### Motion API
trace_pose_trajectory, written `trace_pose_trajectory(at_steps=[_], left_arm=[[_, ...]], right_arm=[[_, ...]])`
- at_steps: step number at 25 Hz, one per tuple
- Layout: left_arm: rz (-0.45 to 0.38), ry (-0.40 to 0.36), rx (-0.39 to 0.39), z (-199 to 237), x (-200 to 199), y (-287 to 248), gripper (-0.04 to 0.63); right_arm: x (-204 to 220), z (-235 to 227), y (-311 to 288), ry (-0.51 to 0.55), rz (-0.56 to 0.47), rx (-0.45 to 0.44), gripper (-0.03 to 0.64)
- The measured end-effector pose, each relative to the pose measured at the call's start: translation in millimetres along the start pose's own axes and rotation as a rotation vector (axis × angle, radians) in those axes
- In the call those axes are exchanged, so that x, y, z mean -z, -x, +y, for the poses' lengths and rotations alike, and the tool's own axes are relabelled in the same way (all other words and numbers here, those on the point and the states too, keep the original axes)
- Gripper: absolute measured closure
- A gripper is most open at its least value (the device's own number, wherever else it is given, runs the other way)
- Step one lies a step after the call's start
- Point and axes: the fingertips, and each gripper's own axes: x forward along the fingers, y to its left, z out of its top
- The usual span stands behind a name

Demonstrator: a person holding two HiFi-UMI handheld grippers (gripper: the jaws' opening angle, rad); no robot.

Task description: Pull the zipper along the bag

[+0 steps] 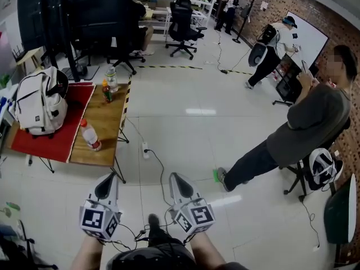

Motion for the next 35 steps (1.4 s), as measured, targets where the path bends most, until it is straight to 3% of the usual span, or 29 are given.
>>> trace_pose_trajectory(at_steps=[7,14,30,35], left_arm=[[0.010,0.017,-0.044,24,-17,-91,0.566],[0.009,0.022,-0.062,32,-26,-147,0.566],[0.014,0.020,-0.040,18,-26,-157,0.566],[-0.024,-0.026,-0.049,22,-44,-153,0.566]], right_arm=[[-19,-61,-81,-0.006,0.001,-0.031,0.611],[-26,-104,-126,-0.015,0.008,-0.044,0.611],[-36,-107,-109,0.009,-0.007,-0.054,0.611],[-45,-108,-110,0.029,-0.027,-0.041,0.611]])
